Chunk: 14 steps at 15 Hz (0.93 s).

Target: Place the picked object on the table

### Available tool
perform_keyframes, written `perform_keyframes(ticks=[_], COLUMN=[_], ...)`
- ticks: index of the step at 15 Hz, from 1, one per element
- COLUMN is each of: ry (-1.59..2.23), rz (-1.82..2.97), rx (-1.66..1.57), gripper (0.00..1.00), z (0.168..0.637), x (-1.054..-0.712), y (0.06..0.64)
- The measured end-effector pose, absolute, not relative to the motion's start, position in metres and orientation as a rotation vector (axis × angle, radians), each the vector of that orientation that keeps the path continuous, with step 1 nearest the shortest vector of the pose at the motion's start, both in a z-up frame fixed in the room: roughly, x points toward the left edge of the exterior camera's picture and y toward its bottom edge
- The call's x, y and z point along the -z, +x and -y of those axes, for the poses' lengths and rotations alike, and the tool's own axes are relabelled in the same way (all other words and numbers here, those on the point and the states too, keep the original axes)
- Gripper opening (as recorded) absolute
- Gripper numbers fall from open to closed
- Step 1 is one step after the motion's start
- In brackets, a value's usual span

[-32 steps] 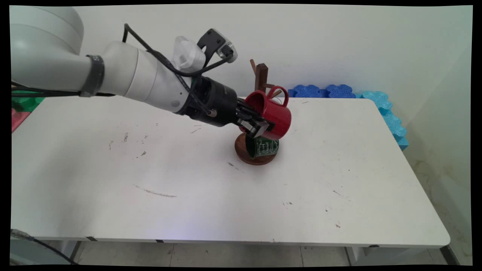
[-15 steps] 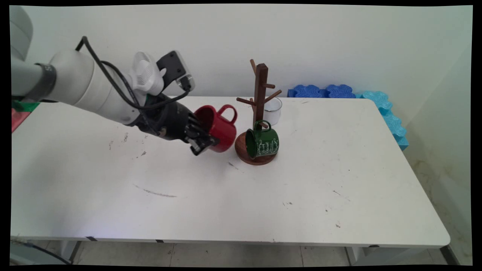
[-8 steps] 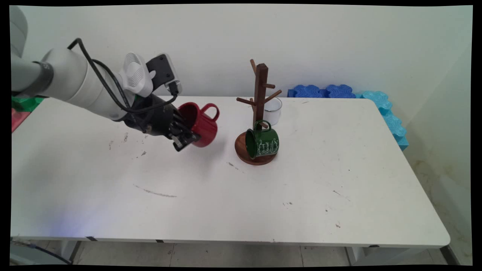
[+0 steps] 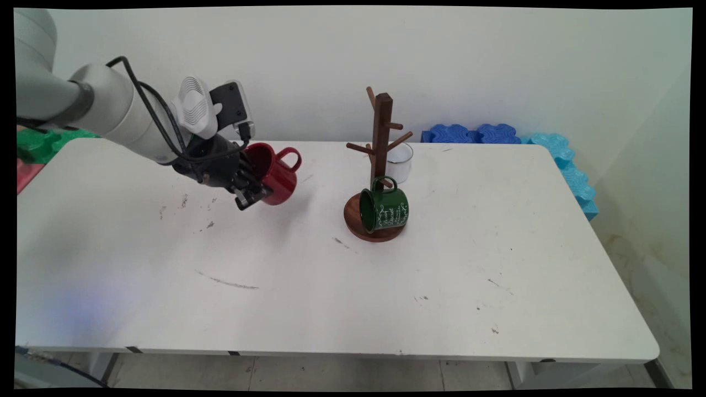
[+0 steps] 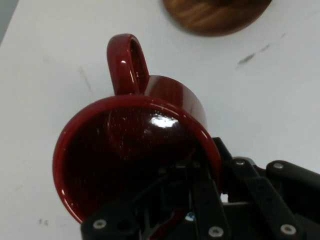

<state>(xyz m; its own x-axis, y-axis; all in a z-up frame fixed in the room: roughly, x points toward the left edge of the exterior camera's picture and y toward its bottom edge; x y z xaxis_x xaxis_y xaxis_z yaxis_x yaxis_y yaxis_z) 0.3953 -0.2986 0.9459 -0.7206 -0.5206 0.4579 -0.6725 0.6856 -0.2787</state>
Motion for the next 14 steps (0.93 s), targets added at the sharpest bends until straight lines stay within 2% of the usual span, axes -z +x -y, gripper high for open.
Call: perform_keyframes(ticks=[14], ry=[0.764], rz=[2.728], rx=[-0.588], gripper=[0.00], z=[0.352], x=[-0.912], y=[0.423])
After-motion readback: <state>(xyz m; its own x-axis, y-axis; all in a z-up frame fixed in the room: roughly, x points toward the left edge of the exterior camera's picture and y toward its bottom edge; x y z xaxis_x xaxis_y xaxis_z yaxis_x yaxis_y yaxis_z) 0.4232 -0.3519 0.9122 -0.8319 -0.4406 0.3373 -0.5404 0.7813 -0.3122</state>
